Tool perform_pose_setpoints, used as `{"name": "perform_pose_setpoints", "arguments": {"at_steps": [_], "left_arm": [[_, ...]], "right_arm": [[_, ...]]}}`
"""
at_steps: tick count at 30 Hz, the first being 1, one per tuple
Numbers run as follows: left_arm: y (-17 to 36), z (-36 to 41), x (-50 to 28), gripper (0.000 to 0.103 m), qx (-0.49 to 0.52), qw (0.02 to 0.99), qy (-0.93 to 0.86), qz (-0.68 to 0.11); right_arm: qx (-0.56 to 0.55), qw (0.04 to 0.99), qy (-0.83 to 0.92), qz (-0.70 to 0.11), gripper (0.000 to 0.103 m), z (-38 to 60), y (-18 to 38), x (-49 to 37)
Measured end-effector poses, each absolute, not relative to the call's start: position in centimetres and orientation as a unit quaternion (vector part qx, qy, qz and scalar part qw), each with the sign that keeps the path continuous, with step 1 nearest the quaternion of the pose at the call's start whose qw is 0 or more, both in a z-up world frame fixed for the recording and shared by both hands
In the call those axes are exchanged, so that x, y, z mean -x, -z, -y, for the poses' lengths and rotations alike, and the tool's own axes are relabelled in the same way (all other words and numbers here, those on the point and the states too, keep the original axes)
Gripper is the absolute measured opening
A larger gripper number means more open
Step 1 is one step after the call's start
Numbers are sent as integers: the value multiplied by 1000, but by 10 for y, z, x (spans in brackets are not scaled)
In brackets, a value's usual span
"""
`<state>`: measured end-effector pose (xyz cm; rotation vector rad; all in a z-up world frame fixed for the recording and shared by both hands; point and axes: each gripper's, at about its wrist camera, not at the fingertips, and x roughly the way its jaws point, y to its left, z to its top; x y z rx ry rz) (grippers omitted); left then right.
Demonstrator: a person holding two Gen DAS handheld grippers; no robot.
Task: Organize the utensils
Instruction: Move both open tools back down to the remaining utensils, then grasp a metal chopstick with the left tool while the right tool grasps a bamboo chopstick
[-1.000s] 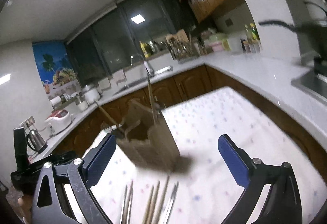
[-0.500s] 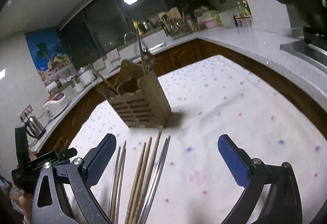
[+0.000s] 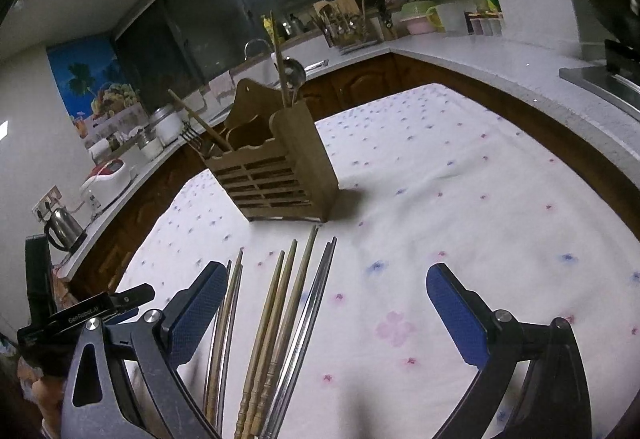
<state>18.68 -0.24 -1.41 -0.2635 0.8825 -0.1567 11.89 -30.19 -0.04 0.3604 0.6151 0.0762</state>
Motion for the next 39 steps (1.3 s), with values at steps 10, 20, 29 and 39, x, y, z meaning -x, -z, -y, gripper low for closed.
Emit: {"name": "perform_pose_setpoints", "arguments": {"at_steps": [10, 20, 29, 39], "left_arm": [[18, 24, -211, 65, 97, 886, 86, -445], [32, 42, -240, 44, 90, 867, 111, -476], [48, 60, -262, 21, 71, 852, 127, -502], [53, 76, -267, 11, 23, 859, 122, -496]], "right_arm": [[-164, 931, -44, -323, 72, 292, 3, -144], [-168, 915, -56, -364, 45, 287, 21, -176], [-159, 897, -74, -405, 26, 271, 40, -219], [-95, 892, -65, -438, 19, 252, 59, -250]]}}
